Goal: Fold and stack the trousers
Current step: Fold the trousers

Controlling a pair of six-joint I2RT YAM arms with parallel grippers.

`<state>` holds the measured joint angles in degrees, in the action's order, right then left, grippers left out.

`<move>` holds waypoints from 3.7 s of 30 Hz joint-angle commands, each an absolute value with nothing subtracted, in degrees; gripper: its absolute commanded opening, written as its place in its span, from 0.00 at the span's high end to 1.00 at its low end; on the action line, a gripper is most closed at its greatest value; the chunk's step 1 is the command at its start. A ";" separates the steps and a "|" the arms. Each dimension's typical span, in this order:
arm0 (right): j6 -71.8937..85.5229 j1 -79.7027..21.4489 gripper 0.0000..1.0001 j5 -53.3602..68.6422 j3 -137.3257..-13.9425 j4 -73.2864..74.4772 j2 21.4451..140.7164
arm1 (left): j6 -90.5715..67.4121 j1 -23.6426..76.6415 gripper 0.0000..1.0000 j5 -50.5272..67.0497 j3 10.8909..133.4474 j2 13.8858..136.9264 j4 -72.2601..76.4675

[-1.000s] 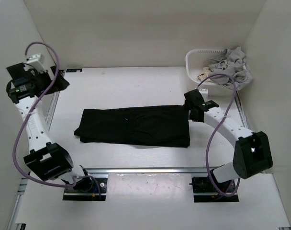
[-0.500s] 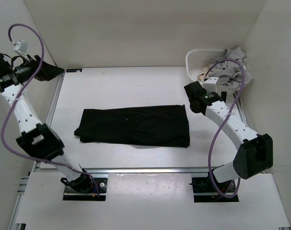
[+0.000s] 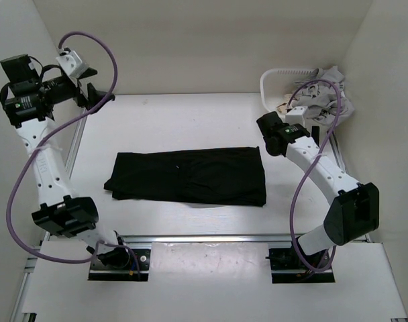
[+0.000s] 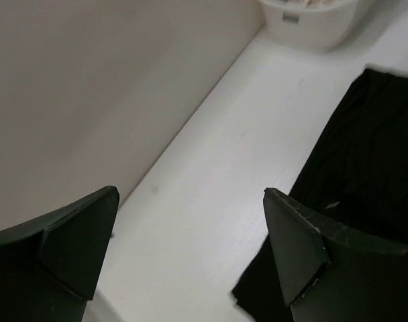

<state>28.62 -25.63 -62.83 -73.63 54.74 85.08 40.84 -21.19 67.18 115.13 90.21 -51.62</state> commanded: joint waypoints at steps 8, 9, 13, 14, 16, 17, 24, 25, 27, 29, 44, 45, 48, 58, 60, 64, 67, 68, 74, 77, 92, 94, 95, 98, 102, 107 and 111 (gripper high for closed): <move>31.64 -25.93 0.01 -68.29 -78.49 59.77 85.96 | 50.58 -17.75 0.00 57.67 130.76 100.54 -69.52; 31.64 -25.93 0.01 -68.81 -78.49 59.77 85.96 | 52.36 -17.75 0.00 57.66 131.39 100.55 -70.13; 31.64 -25.93 0.01 -69.35 -79.01 59.77 86.48 | 64.27 -11.97 0.00 50.56 129.55 99.23 -72.70; 31.64 -25.93 0.01 -68.21 -79.01 59.77 86.48 | 61.99 -11.43 0.00 48.45 128.77 99.75 -71.90; 32.17 -25.93 0.01 -64.71 -79.01 57.85 86.48 | 53.82 -11.43 0.06 44.31 123.27 99.76 -69.28; 30.69 -25.93 0.01 -62.43 -77.97 56.53 86.48 | 51.44 -11.43 0.09 43.08 120.18 99.23 -68.56; 24.43 -18.81 0.01 -17.61 -66.28 38.42 86.57 | 33.59 -22.84 0.47 31.75 81.26 89.84 -48.55; 24.43 -18.81 0.01 -14.36 -65.40 37.45 87.36 | 31.14 -23.90 0.47 27.03 77.03 88.35 -45.04; 25.04 -18.11 0.01 -9.52 -62.77 35.08 90.07 | 30.42 -24.96 0.47 23.48 68.23 86.75 -39.75; 25.05 -17.58 0.01 -4.24 -61.44 32.80 91.75 | 28.57 -26.01 0.47 21.71 65.06 88.14 -39.11; 30.23 -13.80 0.81 9.32 -53.26 22.32 101.16 | 22.78 -22.94 0.40 20.30 58.62 96.68 -29.63; 30.23 -13.80 0.96 9.32 -53.26 22.32 101.16 | 22.07 -22.94 0.40 20.30 58.62 97.20 -29.62; 30.76 -10.47 1.00 8.61 -52.65 22.85 99.41 | 20.31 -22.42 0.40 23.10 59.41 97.21 -28.92; 19.17 0.78 1.00 0.18 -64.24 41.38 88.34 | 23.91 -7.41 0.38 20.65 58.10 95.27 -29.62; 16.71 3.06 1.00 -0.61 -67.31 46.30 88.33 | 23.91 -4.76 0.38 20.65 58.10 95.27 -29.62; 12.83 4.39 1.00 -5.79 -77.06 54.30 87.80 | 22.07 2.62 0.37 22.41 60.73 97.37 -29.62; 12.83 2.82 1.00 -5.27 -83.74 58.78 87.28 | 20.57 7.37 0.37 23.20 62.75 99.92 -30.15; 13.88 -1.28 1.00 -6.32 -85.41 61.24 87.28 | 20.57 8.95 0.37 23.20 63.80 100.71 -30.15; 26.43 -24.03 1.00 -17.74 -97.02 67.41 93.32 | 18.99 11.78 0.37 24.51 68.99 110.12 -30.15; 32.15 -32.92 1.00 -20.30 -101.32 68.20 98.23 | 18.29 12.30 0.42 26.70 70.93 113.55 -30.15; 46.14 -48.15 1.00 -17.06 -126.82 61.98 118.82 | 15.91 12.83 0.85 34.63 69.70 116.99 -27.95; 45.53 -50.26 1.00 -17.05 -129.53 61.96 120.75 | 15.29 12.83 0.85 34.11 69.70 116.98 -26.64; 45.53 -50.27 1.00 -16.27 -130.42 61.96 121.54 | 14.77 12.83 0.85 34.10 69.70 116.98 -26.63; 45.53 -51.06 1.00 -14.25 -131.92 60.65 124.10 | 14.77 12.83 0.85 30.86 70.83 116.98 -26.63; 46.05 -52.73 1.00 -9.32 -132.62 57.93 128.14 | 13.71 11.69 0.85 30.15 71.98 116.98 -26.63; 44.66 -53.87 0.97 -6.95 -131.93 53.63 132.18 | 11.52 8.96 0.84 24.19 73.73 117.50 -26.63; 40.62 -56.76 0.55 -4.23 -131.22 45.55 134.81 | 10.90 4.23 0.78 20.40 77.94 118.12 -28.38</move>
